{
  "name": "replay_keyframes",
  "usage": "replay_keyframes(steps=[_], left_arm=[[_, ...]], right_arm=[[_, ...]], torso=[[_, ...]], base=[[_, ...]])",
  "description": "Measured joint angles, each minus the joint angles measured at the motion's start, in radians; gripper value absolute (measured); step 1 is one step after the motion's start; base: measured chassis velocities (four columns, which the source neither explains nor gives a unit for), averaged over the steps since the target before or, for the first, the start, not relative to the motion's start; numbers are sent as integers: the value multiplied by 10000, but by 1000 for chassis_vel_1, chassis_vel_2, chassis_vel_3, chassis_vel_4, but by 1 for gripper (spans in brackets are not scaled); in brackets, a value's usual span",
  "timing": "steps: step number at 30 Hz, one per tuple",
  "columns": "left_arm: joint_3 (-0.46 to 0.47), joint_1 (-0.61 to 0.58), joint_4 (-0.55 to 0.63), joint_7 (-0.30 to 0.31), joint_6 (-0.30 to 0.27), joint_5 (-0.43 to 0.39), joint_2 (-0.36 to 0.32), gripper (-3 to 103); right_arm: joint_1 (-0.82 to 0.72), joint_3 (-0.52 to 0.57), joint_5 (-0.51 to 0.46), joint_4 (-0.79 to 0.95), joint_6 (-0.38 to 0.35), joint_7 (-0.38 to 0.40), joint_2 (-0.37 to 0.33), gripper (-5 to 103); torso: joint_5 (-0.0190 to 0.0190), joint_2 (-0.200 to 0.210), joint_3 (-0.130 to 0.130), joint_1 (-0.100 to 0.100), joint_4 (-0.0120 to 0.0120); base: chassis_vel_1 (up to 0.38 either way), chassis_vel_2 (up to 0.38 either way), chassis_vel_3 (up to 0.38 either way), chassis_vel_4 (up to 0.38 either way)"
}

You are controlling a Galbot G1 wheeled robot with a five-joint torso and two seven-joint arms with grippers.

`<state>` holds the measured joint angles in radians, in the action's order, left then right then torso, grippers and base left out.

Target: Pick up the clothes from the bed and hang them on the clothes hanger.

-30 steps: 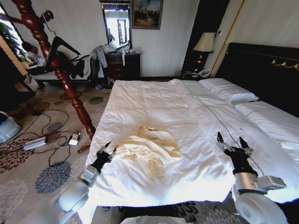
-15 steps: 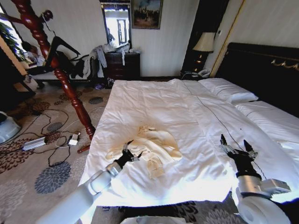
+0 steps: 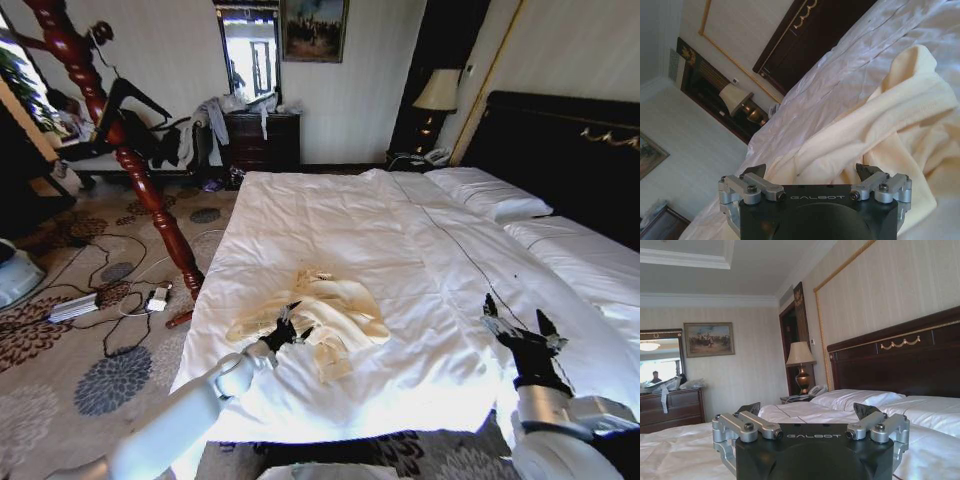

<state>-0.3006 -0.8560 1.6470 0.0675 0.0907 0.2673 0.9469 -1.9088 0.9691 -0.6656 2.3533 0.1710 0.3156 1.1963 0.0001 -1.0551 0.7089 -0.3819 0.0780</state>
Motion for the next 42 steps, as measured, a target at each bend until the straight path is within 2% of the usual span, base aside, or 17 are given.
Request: replay_keyframes(steps=[5,10,12,15,17,21,22,24,26,30,31,34,36,38,40,41,42], left_arm=[[-114,134,-621,31,-153,193,665,100],[40,66,-646,222,-105,64,849,101],[131,37,-476,274,-106,-83,799,97],[382,23,-81,307,-152,-603,552,81],[432,27,-8,302,-181,-754,489,81],[616,-6,50,258,-319,-1376,392,60],[616,-6,50,258,-319,-1376,392,60],[733,-132,180,247,-447,-1763,386,49],[793,-194,322,220,-513,-2007,348,49],[1109,-315,1082,104,-890,-3422,95,28],[1109,-315,1082,104,-890,-3422,95,28],[1597,-268,1860,106,-1333,-4954,-81,11],[1736,-235,2052,113,-1434,-5326,-135,11],[2077,-185,2564,118,-1655,-6215,-313,3],[2448,-196,3159,136,-1932,-7122,-517,0],[2448,-196,3159,136,-1932,-7122,-517,0],[2626,-233,3508,156,-2114,-7635,-628,0]], right_arm=[[-13,-2,92,36,0,1,145,100],[-93,19,120,120,-5,2,183,100],[-108,37,121,135,-5,4,196,100],[-126,46,166,159,-5,11,251,100],[-128,35,183,174,-5,11,269,100],[-130,-58,272,231,-8,12,315,100],[-130,-58,272,231,-8,12,315,100],[-161,-61,283,269,-13,12,304,100],[-183,-54,285,290,-15,13,294,100],[-205,-42,294,335,-19,17,332,100],[-205,-42,294,335,-19,17,332,100],[-215,-64,327,356,-22,20,371,100],[-216,-67,332,356,-22,21,365,100],[-217,-68,333,363,-26,31,319,100],[-205,-68,329,365,-35,44,269,100],[-205,-68,329,365,-35,44,269,100],[-195,-72,325,364,-40,50,246,100]], torso=[[-1,0,-1,0,1],[-2,0,0,0,0],[-2,0,0,0,-1],[0,0,-1,0,-1],[-1,0,-1,0,-2],[-1,-1,-1,0,0],[-1,-1,-1,0,0],[-2,0,0,0,-1],[-3,0,-1,0,-1],[-2,0,0,0,-2],[-2,0,0,0,-2],[-2,-1,-1,0,0],[-2,-1,-1,1,0],[-2,0,-1,0,1],[-1,-1,-1,0,0],[-1,-1,-1,0,0],[-2,-1,0,0,0]], base=[[0,0,0,0],[0,0,0,0],[0,0,0,0],[0,0,0,0],[0,0,0,0],[0,0,0,0],[0,0,0,0],[0,0,0,0],[0,0,0,0],[0,0,0,0],[0,0,0,0],[0,0,0,0],[0,0,0,0],[0,0,0,0],[0,0,0,0],[0,0,0,0],[0,0,0,0]])
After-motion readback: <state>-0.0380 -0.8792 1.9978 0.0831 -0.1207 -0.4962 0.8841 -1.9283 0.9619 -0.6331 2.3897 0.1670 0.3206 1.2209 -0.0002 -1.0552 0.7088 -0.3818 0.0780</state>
